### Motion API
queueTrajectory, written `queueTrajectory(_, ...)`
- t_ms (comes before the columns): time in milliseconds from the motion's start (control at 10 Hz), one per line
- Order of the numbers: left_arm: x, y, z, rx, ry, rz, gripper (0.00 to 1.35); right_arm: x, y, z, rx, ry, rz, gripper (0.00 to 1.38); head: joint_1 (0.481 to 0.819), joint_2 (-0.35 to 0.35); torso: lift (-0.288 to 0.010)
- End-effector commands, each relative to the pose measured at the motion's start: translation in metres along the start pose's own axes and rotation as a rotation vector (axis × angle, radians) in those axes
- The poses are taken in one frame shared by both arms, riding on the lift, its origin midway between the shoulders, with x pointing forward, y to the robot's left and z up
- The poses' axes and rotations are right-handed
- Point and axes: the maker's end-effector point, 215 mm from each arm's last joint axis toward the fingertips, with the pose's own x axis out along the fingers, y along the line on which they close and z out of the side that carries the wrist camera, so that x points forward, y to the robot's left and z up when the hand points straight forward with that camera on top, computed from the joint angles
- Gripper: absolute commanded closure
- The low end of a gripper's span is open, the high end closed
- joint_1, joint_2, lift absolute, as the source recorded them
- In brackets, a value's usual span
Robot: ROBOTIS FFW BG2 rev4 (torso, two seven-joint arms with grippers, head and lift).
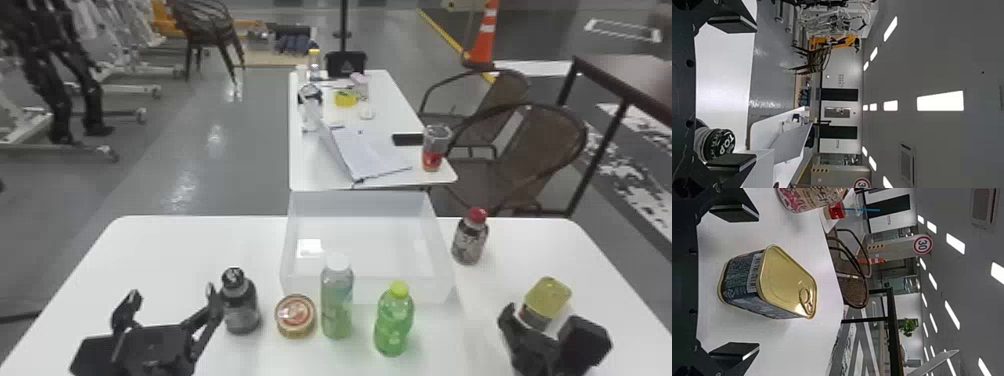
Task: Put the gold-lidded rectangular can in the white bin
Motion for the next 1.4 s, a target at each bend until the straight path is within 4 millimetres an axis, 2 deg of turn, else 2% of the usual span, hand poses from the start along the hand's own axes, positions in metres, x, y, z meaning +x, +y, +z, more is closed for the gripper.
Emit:
queueTrajectory(0, -0.001, 0.003, 0.001, -0.005, -0.005, 0.002, 0.15, 0.002, -0.007, -0.002, -0.001, -0.010, -0.033, 0.14, 0.549, 0.000, -0.100)
queueTrajectory(100, -0.003, 0.004, 0.001, -0.007, -0.005, 0.004, 0.15, 0.005, -0.012, -0.001, 0.012, -0.014, -0.057, 0.14, 0.549, 0.000, -0.100)
queueTrajectory(300, -0.005, 0.004, -0.001, -0.011, -0.001, 0.004, 0.15, 0.017, -0.023, 0.013, 0.020, -0.039, -0.074, 0.14, 0.549, 0.000, -0.100)
queueTrajectory(400, -0.005, 0.003, 0.000, -0.009, -0.003, 0.003, 0.15, 0.023, -0.023, 0.017, 0.016, -0.045, -0.073, 0.14, 0.549, 0.000, -0.100)
queueTrajectory(900, -0.005, 0.003, -0.001, -0.012, -0.001, 0.003, 0.15, 0.049, 0.005, 0.033, -0.001, -0.053, -0.025, 0.14, 0.549, 0.000, -0.100)
queueTrajectory(1300, -0.005, 0.004, -0.002, -0.014, 0.002, 0.003, 0.15, 0.050, -0.001, 0.021, 0.001, -0.025, -0.038, 0.14, 0.549, 0.000, -0.100)
